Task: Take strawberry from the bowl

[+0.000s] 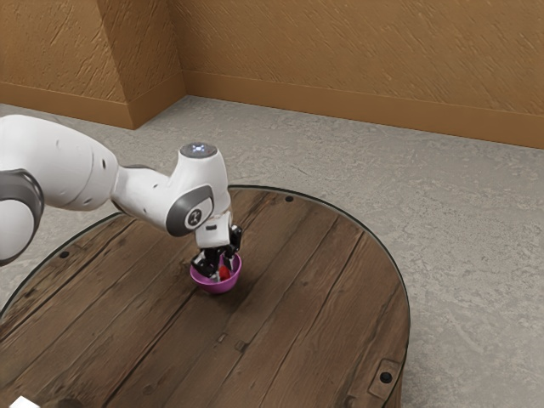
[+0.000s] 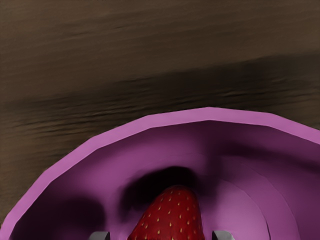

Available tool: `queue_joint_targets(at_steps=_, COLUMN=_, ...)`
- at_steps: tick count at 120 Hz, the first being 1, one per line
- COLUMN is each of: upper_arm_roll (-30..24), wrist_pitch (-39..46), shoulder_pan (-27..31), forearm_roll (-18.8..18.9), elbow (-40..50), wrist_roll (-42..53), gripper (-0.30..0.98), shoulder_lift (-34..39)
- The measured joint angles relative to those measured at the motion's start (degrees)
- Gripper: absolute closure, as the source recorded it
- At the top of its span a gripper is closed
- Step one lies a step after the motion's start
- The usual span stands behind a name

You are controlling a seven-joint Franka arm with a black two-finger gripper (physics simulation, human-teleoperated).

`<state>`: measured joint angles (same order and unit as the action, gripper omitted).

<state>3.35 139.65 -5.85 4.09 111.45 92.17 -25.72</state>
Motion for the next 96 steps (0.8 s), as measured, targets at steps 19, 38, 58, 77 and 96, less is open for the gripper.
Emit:
queue_joint_targets(at_steps=19, upper_arm_roll=0.0, wrist_pitch=0.43, shoulder_pan=-0.01, forearm_roll=-0.03, elbow=0.09, wrist_roll=0.13, gripper=0.49, shoulder_lift=0.01)
queue_joint_targets(at_steps=38, upper_arm_roll=-0.01, wrist_pitch=0.7, shoulder_pan=-0.02, forearm_roll=-0.07, elbow=0.11, wrist_roll=0.16, gripper=0.52, shoulder_lift=0.08)
queue_joint_targets(at_steps=58, upper_arm_roll=-0.01, wrist_pitch=0.7, shoulder_pan=-0.07, forearm_roll=-0.17, elbow=0.79, wrist_roll=0.22, gripper=0.55, shoulder_lift=2.4)
queue_joint_targets(at_steps=77, upper_arm_roll=-0.77, wrist_pitch=0.26, shoulder_pan=-0.29, forearm_roll=-0.15, elbow=3.06, wrist_roll=0.01, gripper=0.56, shoulder_lift=9.06)
queue_joint_targets(at_steps=96, upper_arm_roll=-5.52, wrist_pitch=-0.16, shoulder_pan=-0.32, forearm_roll=-0.12, elbow=2.94, wrist_roll=-0.55, gripper=0.56, shoulder_lift=11.8)
